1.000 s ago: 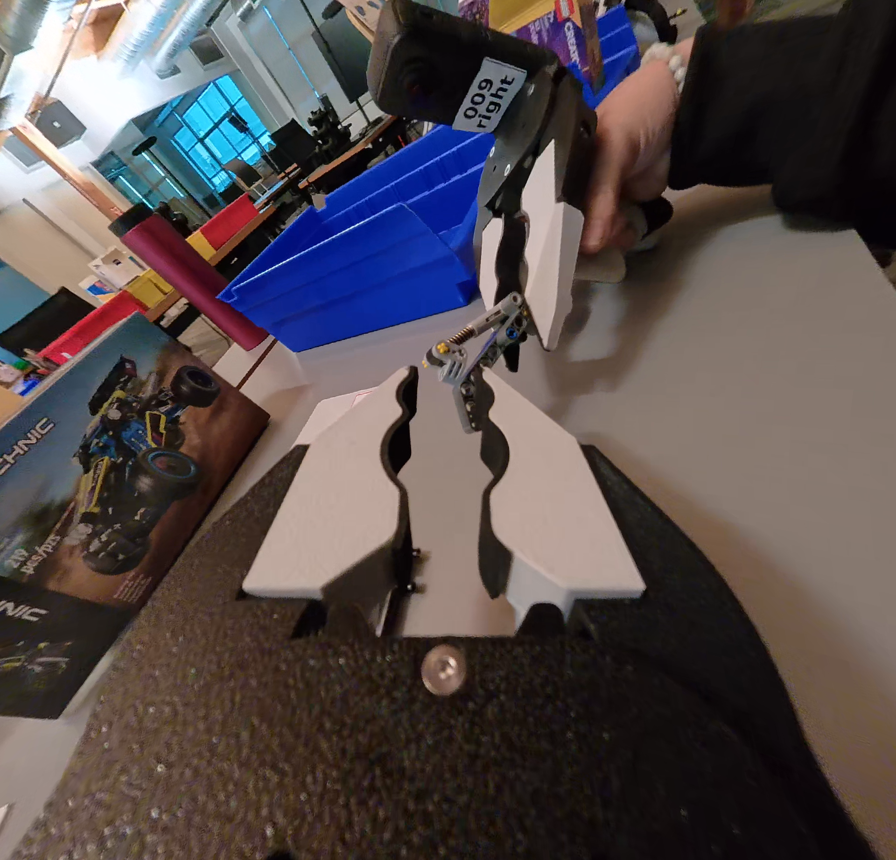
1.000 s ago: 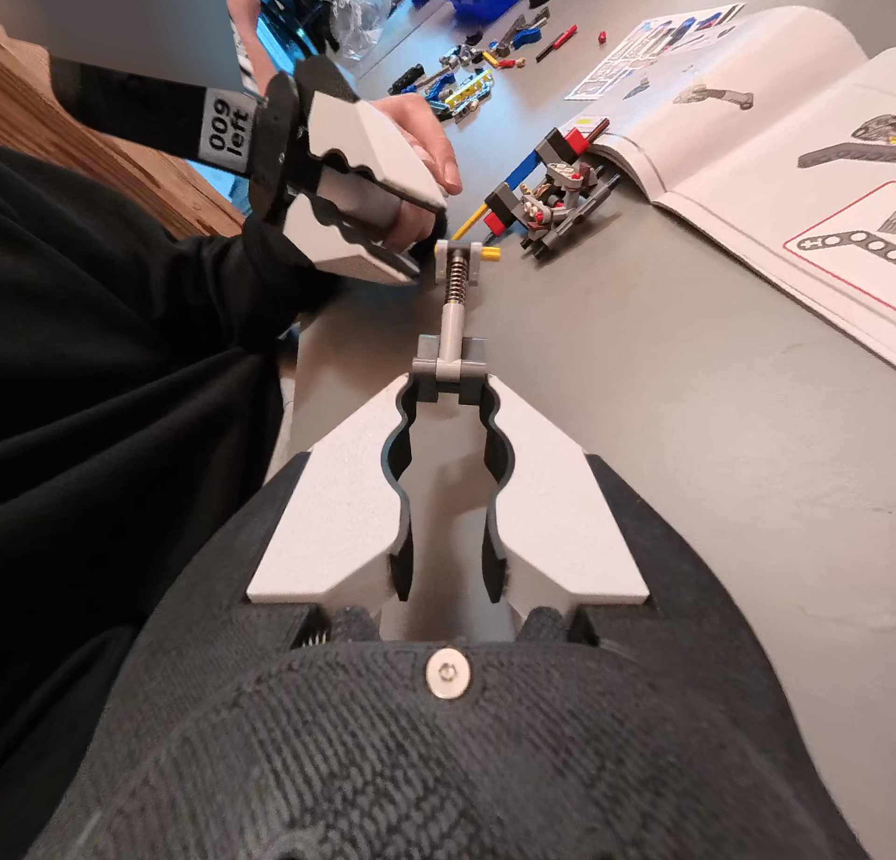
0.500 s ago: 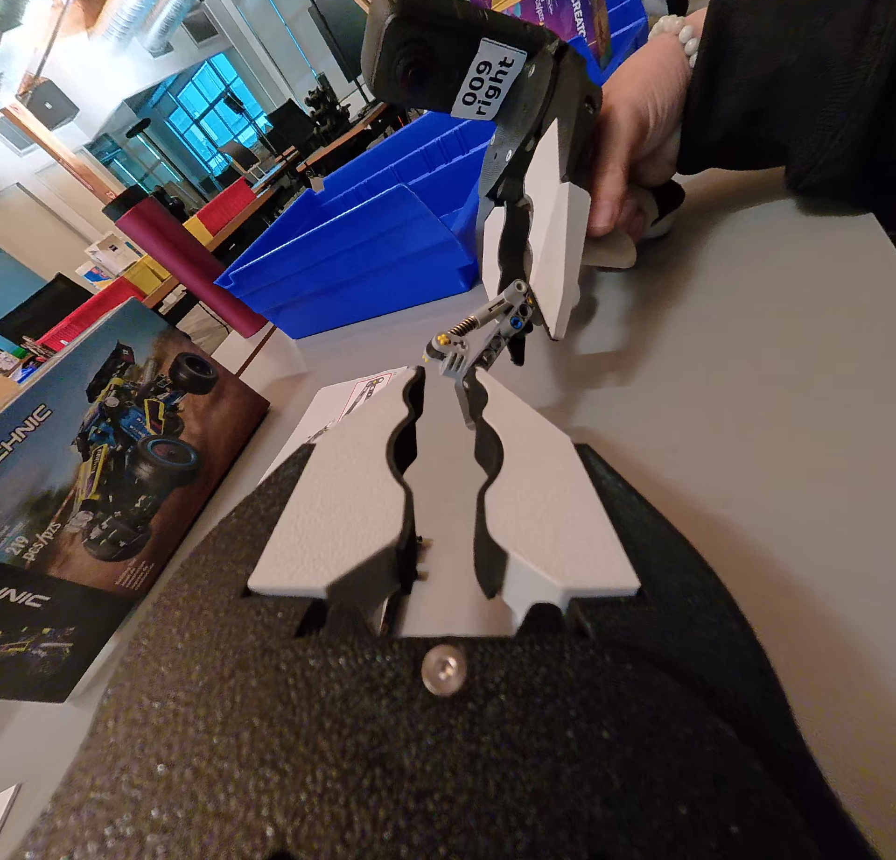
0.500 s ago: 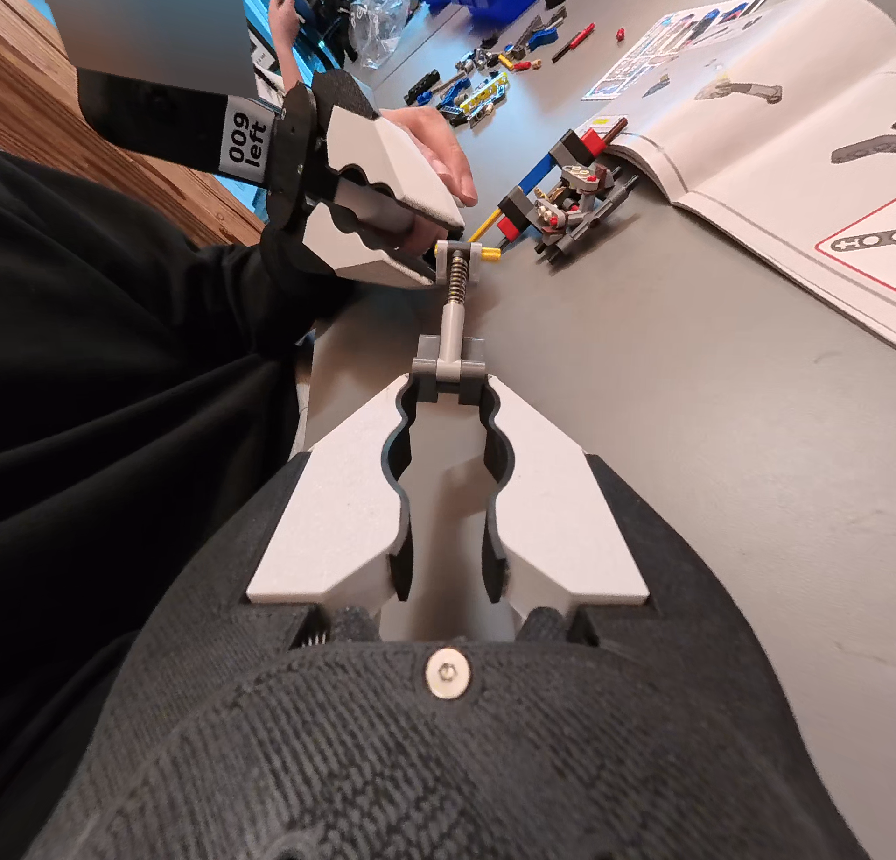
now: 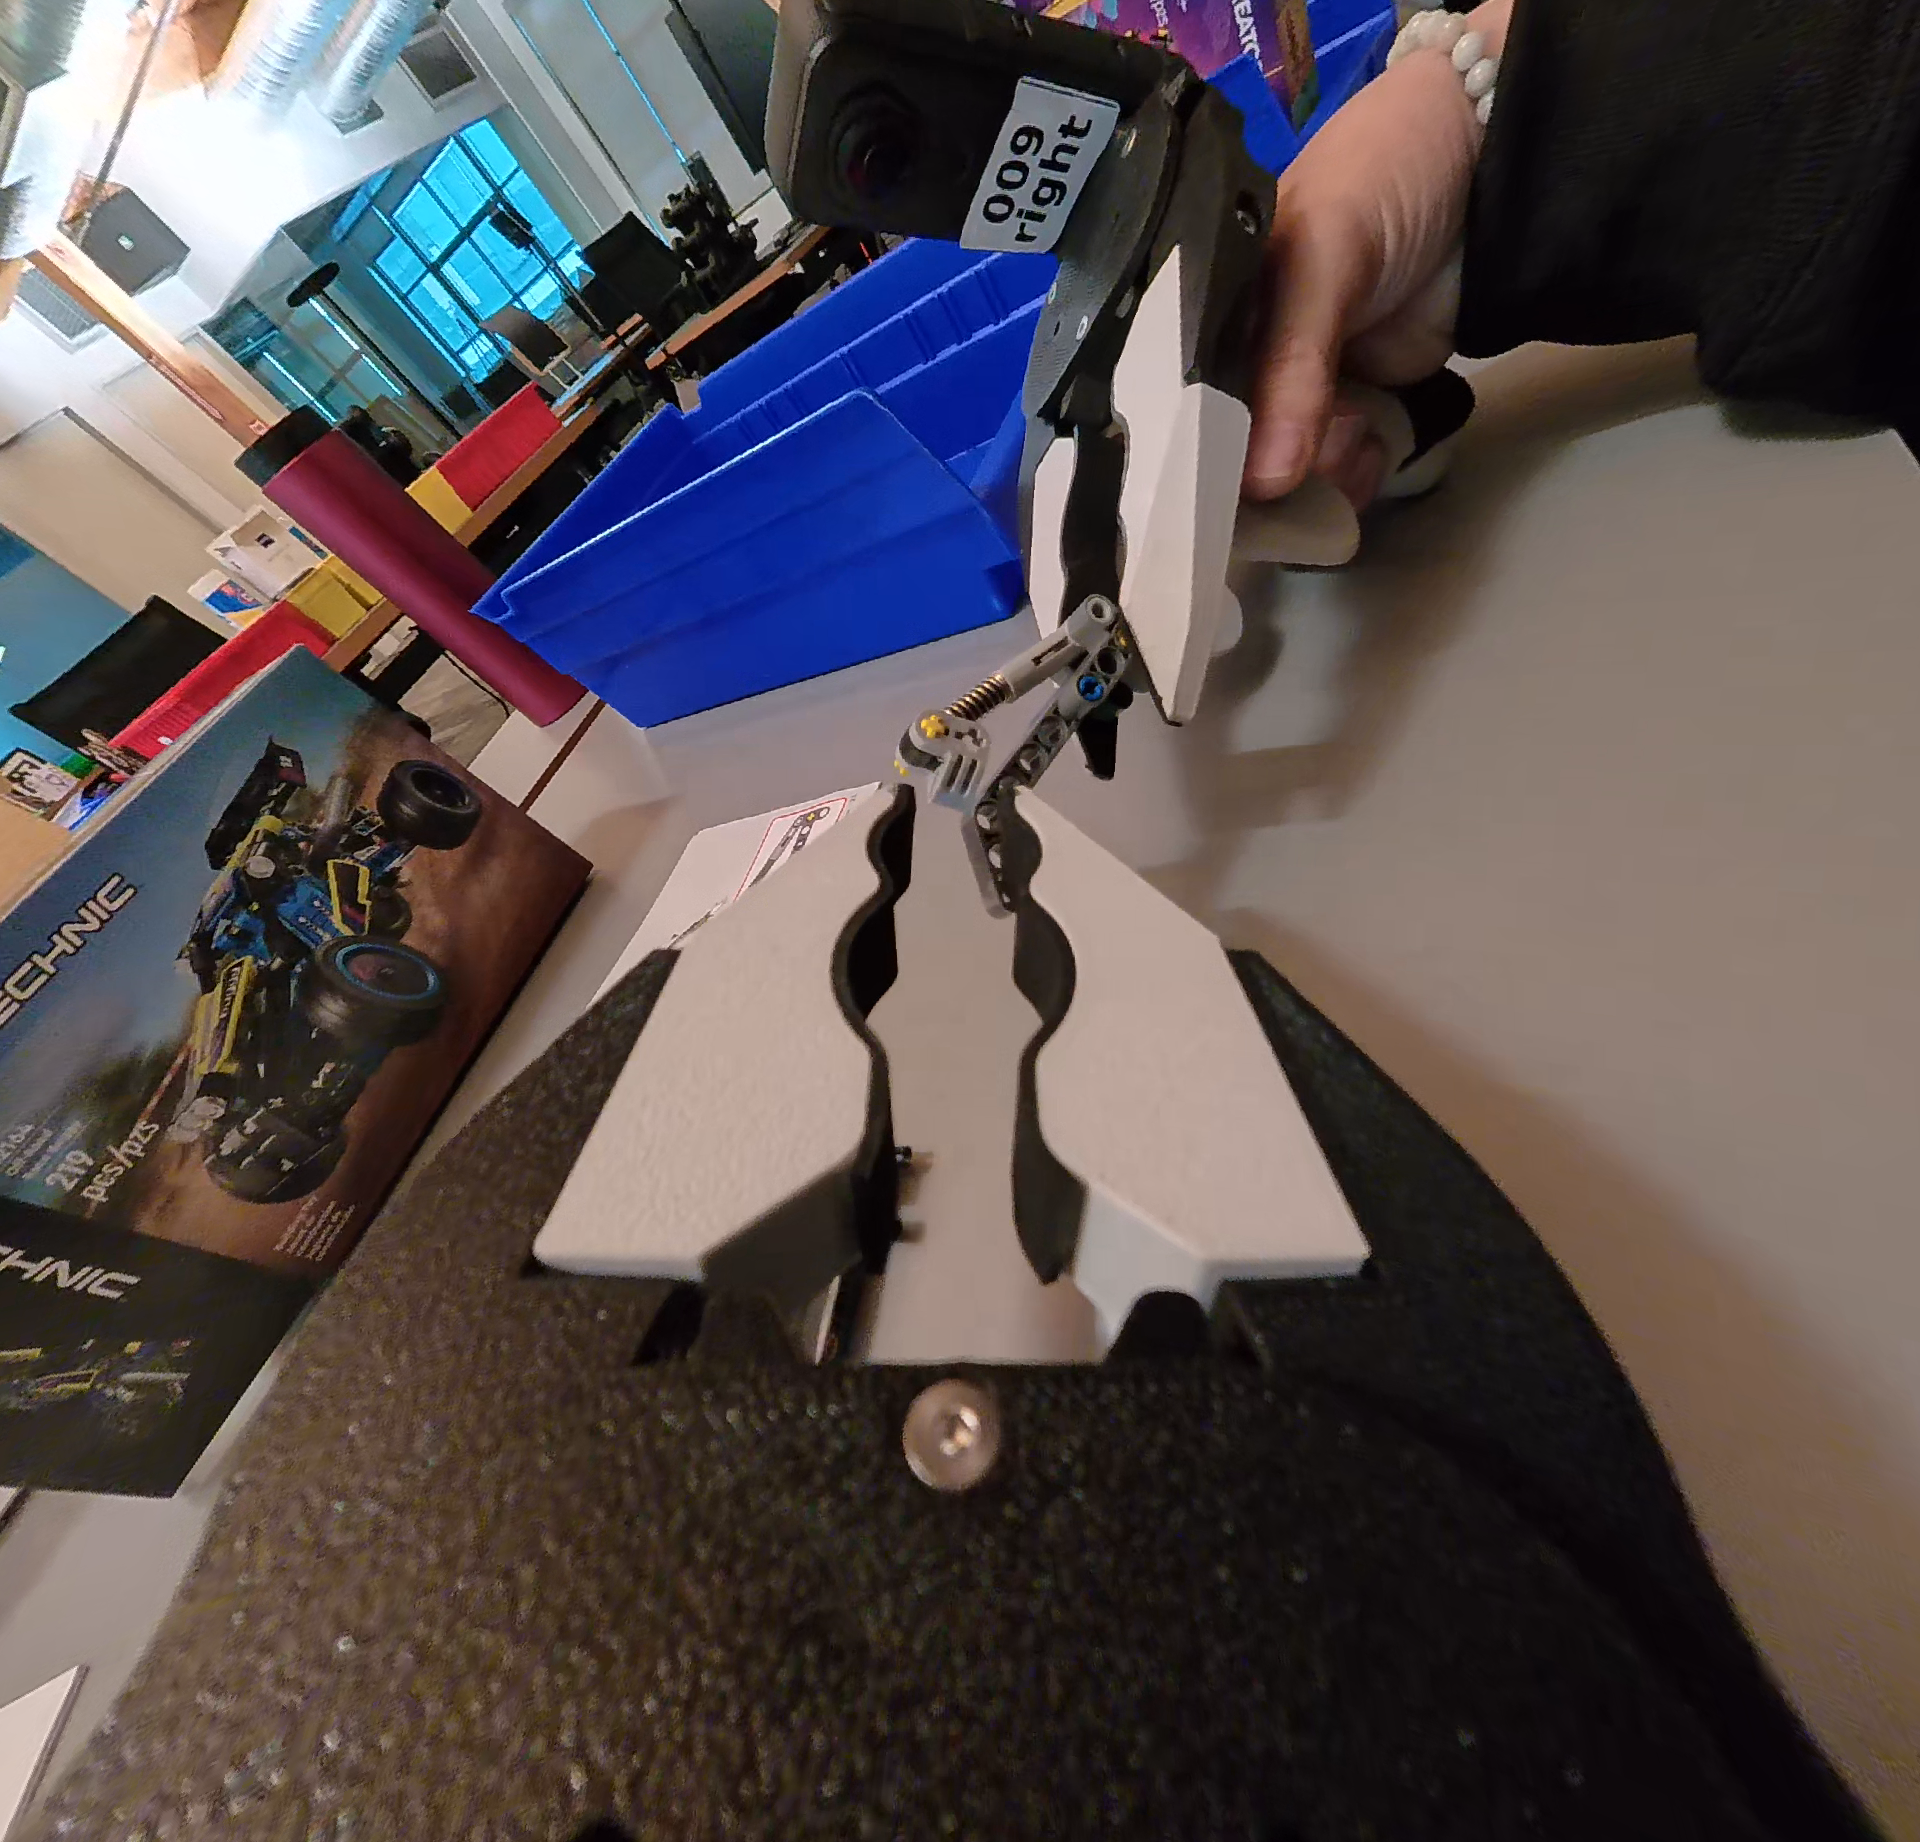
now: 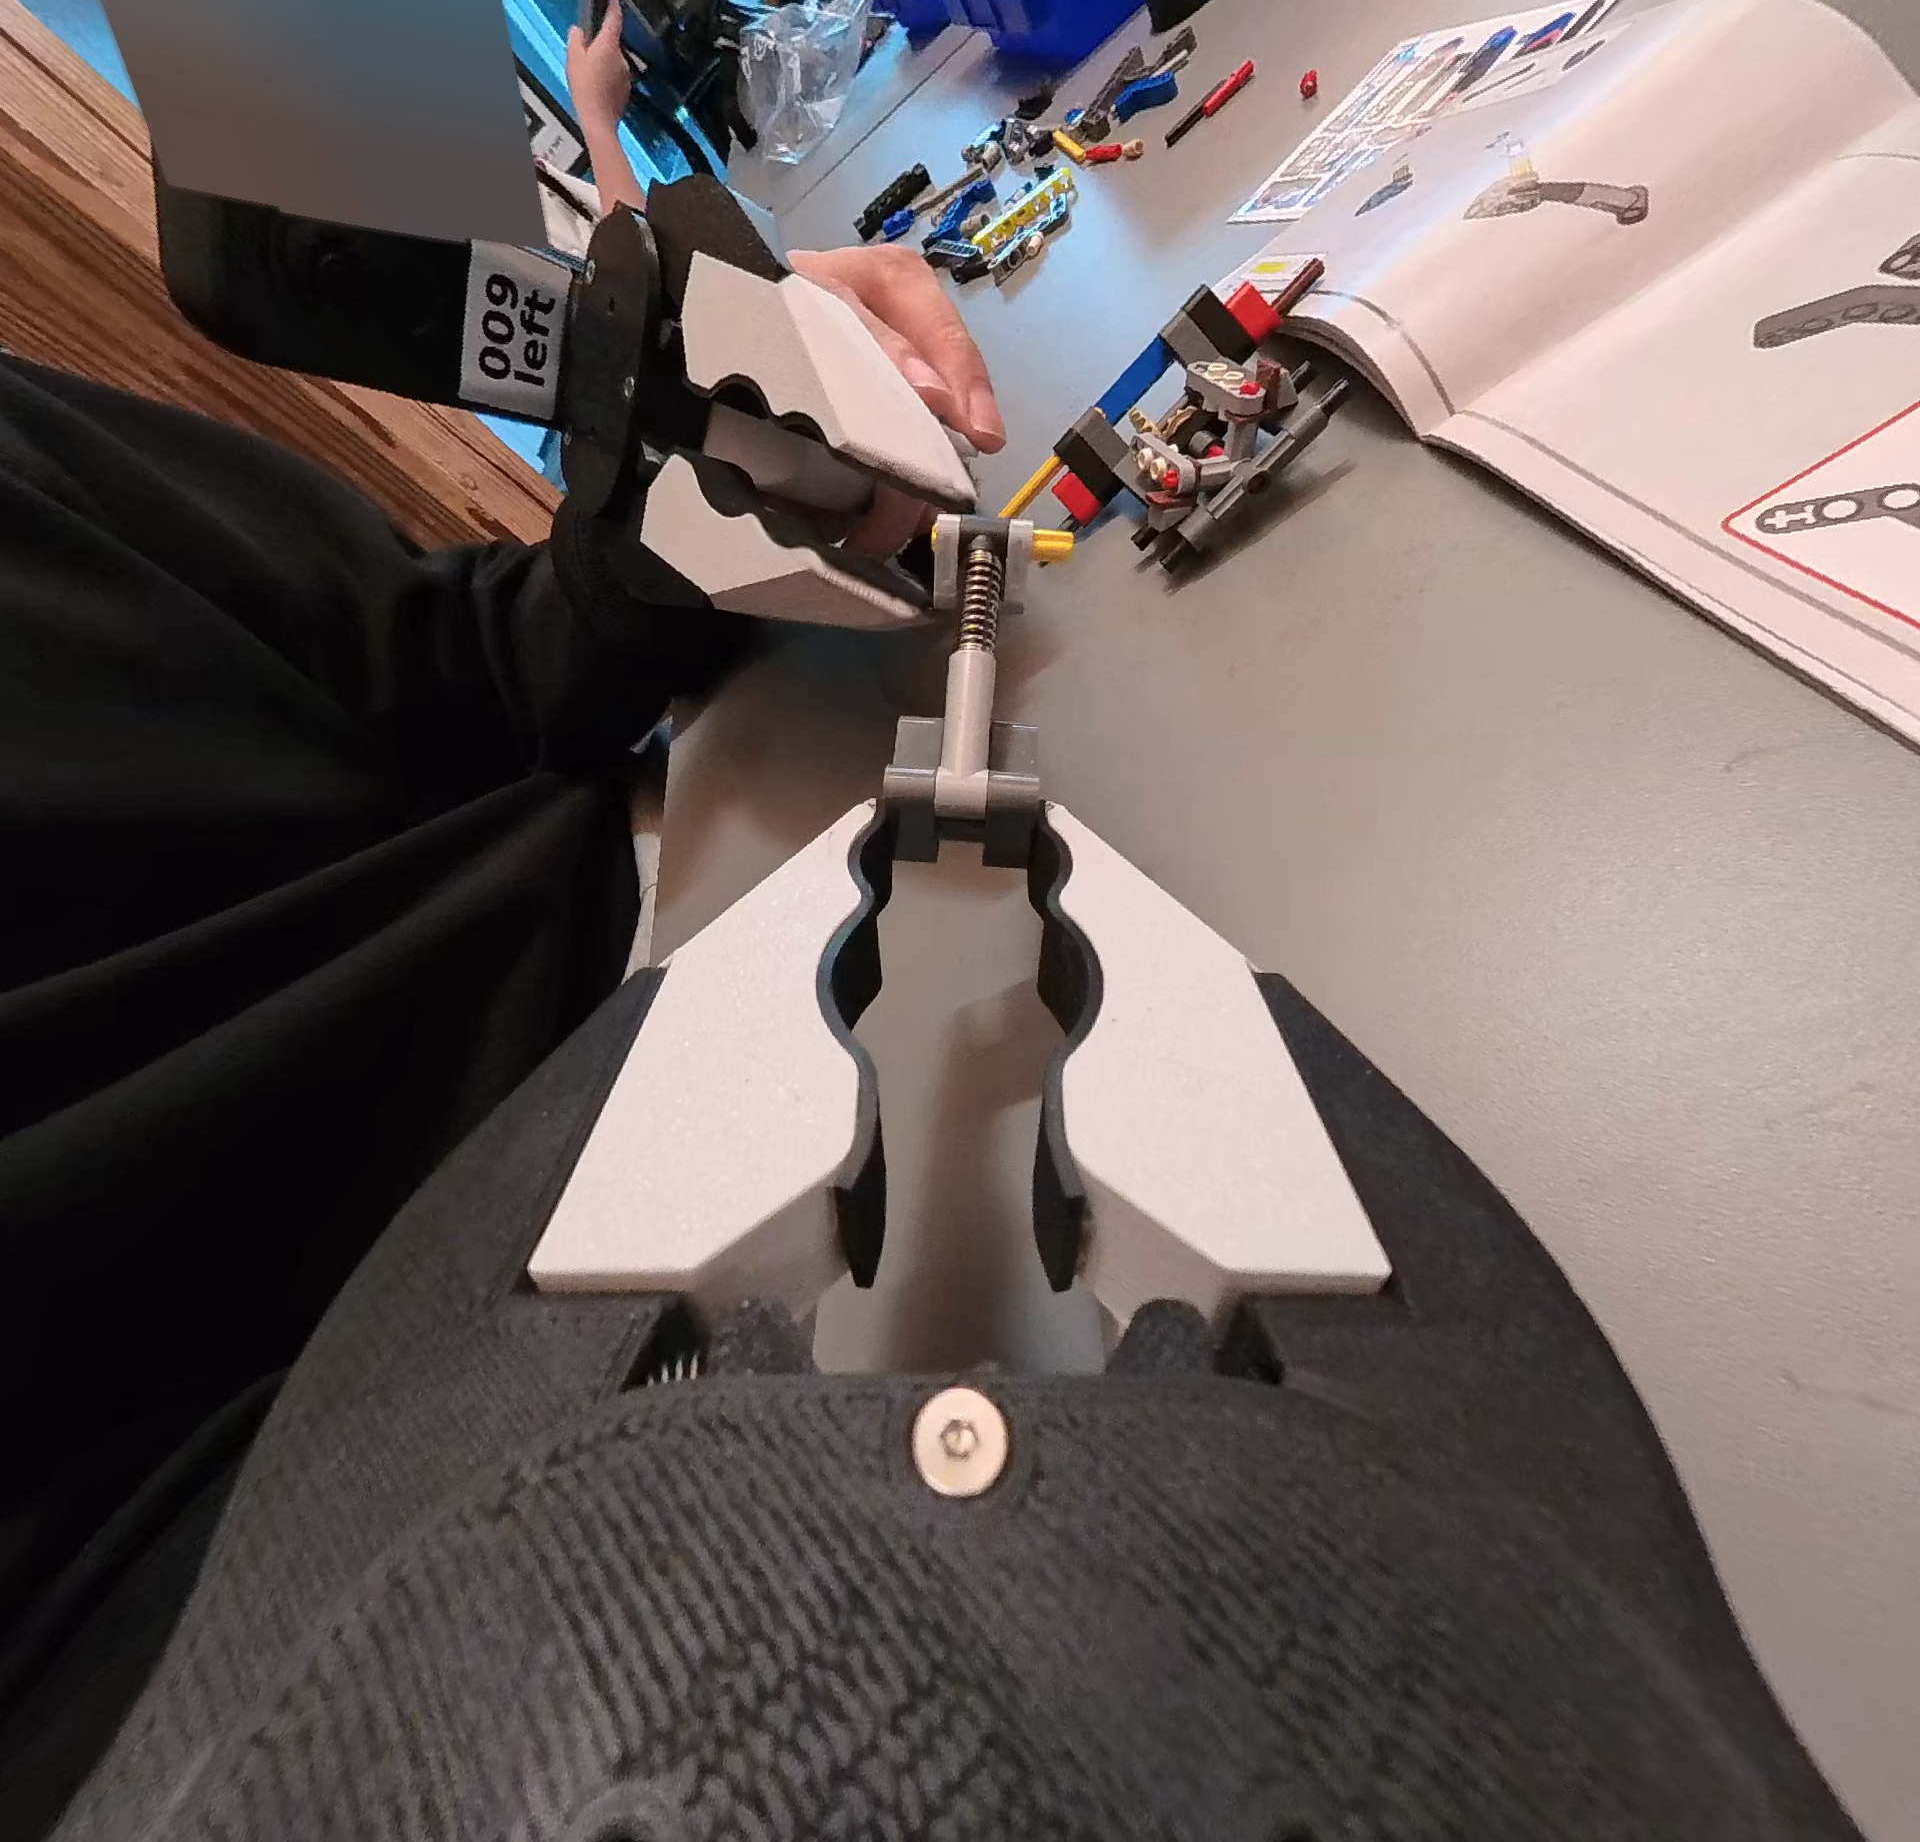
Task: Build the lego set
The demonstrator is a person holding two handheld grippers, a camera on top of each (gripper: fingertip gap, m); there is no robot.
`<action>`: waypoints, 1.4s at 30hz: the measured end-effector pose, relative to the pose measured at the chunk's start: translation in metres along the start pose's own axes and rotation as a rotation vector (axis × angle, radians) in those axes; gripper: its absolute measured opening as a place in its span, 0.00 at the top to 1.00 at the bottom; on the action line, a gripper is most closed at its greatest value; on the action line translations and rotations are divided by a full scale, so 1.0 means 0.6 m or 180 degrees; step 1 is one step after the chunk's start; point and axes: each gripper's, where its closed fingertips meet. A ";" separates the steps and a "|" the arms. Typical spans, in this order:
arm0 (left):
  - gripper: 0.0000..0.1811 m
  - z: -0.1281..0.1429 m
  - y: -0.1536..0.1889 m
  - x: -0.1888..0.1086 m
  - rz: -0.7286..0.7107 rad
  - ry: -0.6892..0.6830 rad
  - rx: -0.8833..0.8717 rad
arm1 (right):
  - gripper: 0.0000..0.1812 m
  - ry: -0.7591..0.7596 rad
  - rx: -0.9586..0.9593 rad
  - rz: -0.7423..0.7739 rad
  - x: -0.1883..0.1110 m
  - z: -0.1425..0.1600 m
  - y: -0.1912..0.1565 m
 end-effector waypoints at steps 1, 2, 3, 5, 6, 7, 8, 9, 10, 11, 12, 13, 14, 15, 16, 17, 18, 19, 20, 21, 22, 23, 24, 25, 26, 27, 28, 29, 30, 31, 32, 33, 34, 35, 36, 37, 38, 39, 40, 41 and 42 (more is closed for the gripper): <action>0.93 0.000 0.000 0.000 -0.0008 0.0000 0.0005 | 0.87 -0.0003 -0.0004 -0.0002 0.000 0.000 0.000; 0.93 0.000 0.000 0.000 -0.0007 0.0002 0.0008 | 0.87 -0.0009 -0.0004 0.0001 0.000 0.001 0.000; 0.93 -0.001 0.000 0.000 -0.0011 0.0004 0.0008 | 0.87 -0.0016 -0.0001 0.0000 0.001 0.001 0.000; 0.93 -0.001 -0.001 0.000 -0.0021 0.0012 0.0008 | 0.87 -0.0031 -0.0006 -0.0002 0.002 0.002 0.000; 0.93 -0.002 -0.001 -0.001 -0.0025 0.0021 0.0010 | 0.87 -0.0035 -0.0009 -0.0007 0.002 0.002 -0.001; 0.93 -0.003 -0.002 -0.001 -0.0031 0.0027 0.0014 | 0.87 -0.0038 -0.0007 -0.0008 0.002 0.003 -0.001; 0.93 -0.003 -0.002 -0.001 -0.0033 0.0028 0.0015 | 0.87 -0.0039 -0.0002 -0.0006 0.002 0.003 0.000; 0.93 -0.003 -0.002 -0.001 -0.0034 0.0025 0.0015 | 0.87 -0.0036 -0.0001 -0.0008 0.002 0.003 0.000; 0.93 -0.003 -0.002 -0.001 -0.0037 0.0025 0.0015 | 0.87 -0.0033 -0.0003 -0.0011 0.002 0.002 -0.001; 0.93 -0.003 -0.002 -0.001 -0.0038 0.0026 0.0016 | 0.87 -0.0029 -0.0002 -0.0010 0.002 0.002 -0.001; 0.93 -0.003 -0.002 -0.001 -0.0039 0.0027 0.0016 | 0.87 -0.0023 0.0001 -0.0008 0.001 0.002 0.000; 0.93 -0.003 -0.002 -0.001 -0.0042 0.0026 0.0016 | 0.87 -0.0018 0.0006 -0.0008 0.001 0.002 0.000; 0.93 -0.003 -0.003 -0.001 -0.0045 0.0026 0.0017 | 0.87 -0.0016 0.0007 -0.0007 0.001 0.001 0.000; 0.93 -0.003 -0.002 -0.001 -0.0048 0.0027 0.0020 | 0.87 -0.0017 0.0005 -0.0010 0.001 0.001 0.000; 0.93 -0.003 -0.003 -0.001 -0.0052 0.0028 0.0023 | 0.87 -0.0020 0.0002 -0.0013 0.001 0.002 -0.001; 0.93 -0.004 -0.003 -0.001 -0.0058 0.0031 0.0027 | 0.87 -0.0024 -0.0001 -0.0012 0.001 0.002 -0.001; 0.93 -0.004 -0.003 -0.001 -0.0060 0.0036 0.0030 | 0.87 -0.0029 -0.0001 -0.0013 0.001 0.002 -0.001; 0.93 -0.004 -0.003 -0.001 -0.0063 0.0040 0.0030 | 0.87 -0.0031 0.0000 -0.0012 0.001 0.002 -0.001; 0.93 -0.005 -0.004 -0.002 -0.0067 0.0045 0.0031 | 0.87 -0.0033 0.0001 -0.0012 0.002 0.003 -0.001; 0.93 -0.005 -0.004 -0.002 -0.0073 0.0051 0.0031 | 0.87 -0.0033 0.0000 -0.0012 0.001 0.002 -0.001; 0.93 -0.006 -0.004 -0.002 -0.0077 0.0058 0.0030 | 0.87 -0.0031 -0.0001 -0.0013 0.001 0.002 -0.001; 0.93 -0.007 -0.004 -0.002 -0.0077 0.0067 0.0030 | 0.87 -0.0029 -0.0002 -0.0013 0.001 0.002 -0.001; 0.93 -0.007 -0.004 -0.003 -0.0080 0.0073 0.0031 | 0.87 -0.0028 -0.0003 -0.0014 0.001 0.002 -0.001; 0.93 -0.008 -0.005 -0.003 -0.0084 0.0077 0.0034 | 0.87 -0.0027 -0.0003 -0.0012 0.001 0.002 -0.001; 0.92 -0.008 -0.004 -0.003 -0.0084 0.0081 0.0040 | 0.87 -0.0029 -0.0002 -0.0011 0.001 0.002 -0.001; 0.92 -0.009 -0.004 -0.003 -0.0080 0.0084 0.0045 | 0.87 -0.0032 -0.0002 -0.0011 0.001 0.003 -0.001; 0.92 -0.009 -0.003 -0.003 -0.0077 0.0086 0.0044 | 0.87 -0.0037 -0.0002 -0.0011 0.002 0.003 -0.001; 0.91 -0.009 -0.003 -0.003 -0.0078 0.0086 0.0041 | 0.87 -0.0042 -0.0002 -0.0012 0.002 0.003 -0.001; 0.90 -0.009 -0.003 -0.004 -0.0075 0.0085 0.0039 | 0.87 -0.0045 -0.0003 -0.0014 0.002 0.003 -0.001; 0.90 -0.009 -0.003 -0.004 -0.0072 0.0080 0.0039 | 0.87 -0.0047 -0.0005 -0.0014 0.002 0.004 -0.001; 0.89 -0.008 -0.003 -0.004 -0.0080 0.0071 0.0048 | 0.87 -0.0049 -0.0004 -0.0011 0.002 0.004 -0.001; 0.89 -0.008 -0.004 -0.003 -0.0099 0.0062 0.0070 | 0.87 -0.0051 -0.0001 -0.0010 0.002 0.004 -0.001; 0.88 -0.007 -0.004 -0.003 -0.0108 0.0054 0.0092 | 0.87 -0.0053 0.0001 -0.0009 0.002 0.004 0.000; 0.88 -0.007 -0.004 -0.003 -0.0117 0.0048 0.0103 | 0.87 -0.0055 0.0004 -0.0008 0.002 0.004 0.000; 0.88 -0.007 -0.005 -0.003 -0.0143 0.0046 0.0108 | 0.87 -0.0056 0.0007 -0.0005 0.002 0.004 0.000; 0.88 -0.007 -0.007 -0.003 -0.0164 0.0047 0.0111 | 0.87 -0.0056 0.0006 -0.0004 0.002 0.004 0.000; 0.88 -0.007 -0.008 -0.003 -0.0170 0.0049 0.0107 | 0.87 -0.0054 0.0002 -0.0006 0.002 0.004 0.000; 0.88 -0.008 -0.009 -0.003 -0.0185 0.0053 0.0098 | 0.87 -0.0052 0.0005 -0.0005 0.002 0.004 0.000; 0.88 -0.008 -0.011 -0.004 -0.0209 0.0060 0.0097 | 0.87 -0.0045 0.0013 -0.0007 0.003 0.003 0.000; 0.88 -0.009 -0.012 -0.004 -0.0220 0.0064 0.0099 | 0.87 -0.0039 0.0020 -0.0008 0.003 0.003 0.000; 0.88 -0.008 -0.012 -0.004 -0.0218 0.0055 0.0098 | 0.87 -0.0034 0.0022 -0.0014 0.004 0.002 0.000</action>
Point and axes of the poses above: each gripper's, where its closed fingertips meet, x out along the fingers, z out of its underside, y = z × x across the jaws, and after that the axes turned 13 degrees about -x, right-handed
